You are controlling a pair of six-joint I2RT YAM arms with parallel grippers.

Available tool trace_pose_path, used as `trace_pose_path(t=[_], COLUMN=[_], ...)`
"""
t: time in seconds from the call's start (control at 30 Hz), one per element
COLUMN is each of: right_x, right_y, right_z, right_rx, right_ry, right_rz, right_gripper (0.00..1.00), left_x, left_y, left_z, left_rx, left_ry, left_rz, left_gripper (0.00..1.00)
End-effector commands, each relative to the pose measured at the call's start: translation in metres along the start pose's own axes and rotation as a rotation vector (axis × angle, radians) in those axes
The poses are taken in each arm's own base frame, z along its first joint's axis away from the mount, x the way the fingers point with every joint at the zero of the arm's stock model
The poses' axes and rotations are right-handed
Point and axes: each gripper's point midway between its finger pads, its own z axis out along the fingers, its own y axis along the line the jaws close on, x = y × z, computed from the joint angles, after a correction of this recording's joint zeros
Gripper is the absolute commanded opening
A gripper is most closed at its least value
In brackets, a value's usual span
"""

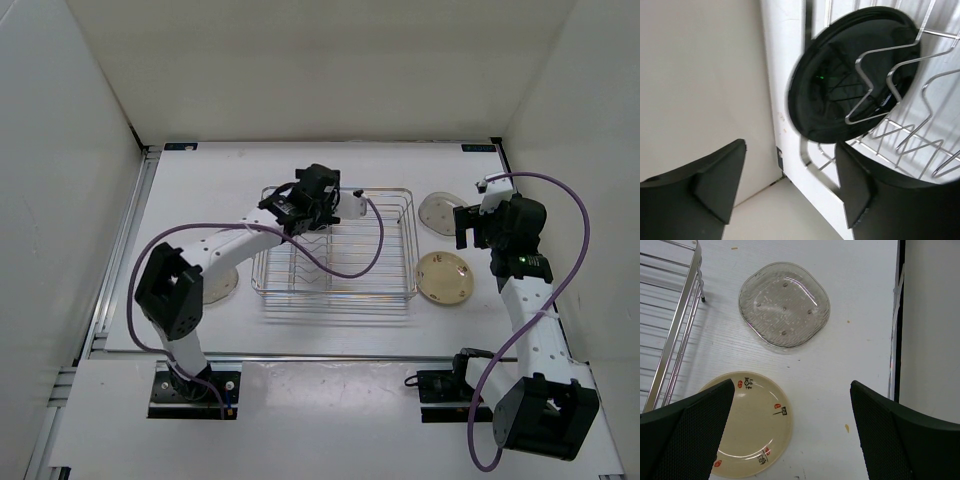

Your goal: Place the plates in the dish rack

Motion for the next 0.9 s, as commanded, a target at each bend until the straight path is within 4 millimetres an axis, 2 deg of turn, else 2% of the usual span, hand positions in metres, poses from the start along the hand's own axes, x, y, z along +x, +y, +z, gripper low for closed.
trace_pose_path(t=[0.0,0.07,0.13,0.2,0.23,0.27,0.3,0.33,0.4,0.43,0.47,0.5,0.53,0.57,0.6,0.63,0.73,0.8,0.83,0.87], right_x=[-0.004,-0.001,-0.001,-0.003,-0.002,-0.002,-0.003,-0.002,0.002,0.002,0.004,0.004,0.004,0.008,0.008,0.008,0.003,0.008,0.008,0.008], right_y=[-0.001,-0.002,-0.002,-0.009,-0.012,-0.012,-0.010,-0.013,-0.012,-0.012,-0.010,-0.010,-0.010,-0.008,-0.008,-0.008,-0.007,-0.006,-0.006,-0.006], right_z=[-0.001,0.001,0.001,-0.001,-0.001,-0.001,-0.001,-0.002,-0.001,-0.001,0.001,0.001,0.001,0.003,0.003,0.003,0.002,0.004,0.004,0.004], right_rx=[0.001,0.009,0.009,0.032,0.040,0.040,0.032,0.041,0.038,0.038,0.026,0.026,0.026,0.012,0.012,0.012,0.006,-0.001,-0.001,-0.001], right_ry=[-0.020,-0.008,-0.008,-0.010,-0.008,-0.008,-0.011,-0.009,0.000,0.000,0.005,0.005,0.005,0.019,0.019,0.019,0.007,0.026,0.026,0.026], right_rz=[0.012,0.014,0.014,0.017,0.021,0.021,0.021,0.026,0.028,0.028,0.029,0.029,0.029,0.033,0.033,0.033,0.031,0.035,0.035,0.035], right_gripper=[1.00,1.00,1.00,1.00,1.00,1.00,1.00,1.00,1.00,1.00,1.00,1.00,1.00,1.00,1.00,1.00,1.00,1.00,1.00,1.00], left_x=[-0.001,0.006,0.012,0.035,0.044,0.055,0.084,0.096,0.133,0.165,0.184,0.200,0.228,0.244,0.258,0.282,0.312,0.321,0.335,0.330], left_y=[0.058,0.066,0.065,0.082,0.084,0.092,0.105,0.108,0.102,0.101,0.077,0.063,0.052,0.021,0.004,-0.013,-0.064,-0.087,-0.103,-0.110], left_z=[-0.059,-0.073,-0.081,-0.102,-0.109,-0.117,-0.135,-0.142,-0.152,-0.168,-0.162,-0.163,-0.175,-0.168,-0.170,-0.176,-0.174,-0.170,-0.169,-0.165], left_rx=[-0.168,-0.196,-0.210,-0.270,-0.286,-0.314,-0.370,-0.387,-0.407,-0.441,-0.411,-0.405,-0.418,-0.381,-0.357,-0.334,-0.192,-0.125,-0.110,-0.063], left_ry=[-0.054,-0.062,-0.054,-0.039,-0.035,-0.030,-0.002,-0.023,-0.002,0.002,0.034,0.057,0.084,0.117,0.127,0.109,0.114,0.113,0.134,0.087], left_rz=[-0.149,-0.187,-0.226,-0.305,-0.355,-0.394,-0.458,-0.534,-0.634,-0.737,-0.786,-0.841,-0.914,-1.015,-1.079,-1.197,-1.424,-1.531,-1.617,-1.658], left_gripper=[0.85,0.87,0.91,0.92,0.92,0.95,0.95,0.97,0.99,0.99,0.99,0.99,0.99,0.99,0.99,0.99,0.98,0.95,0.95,0.93])
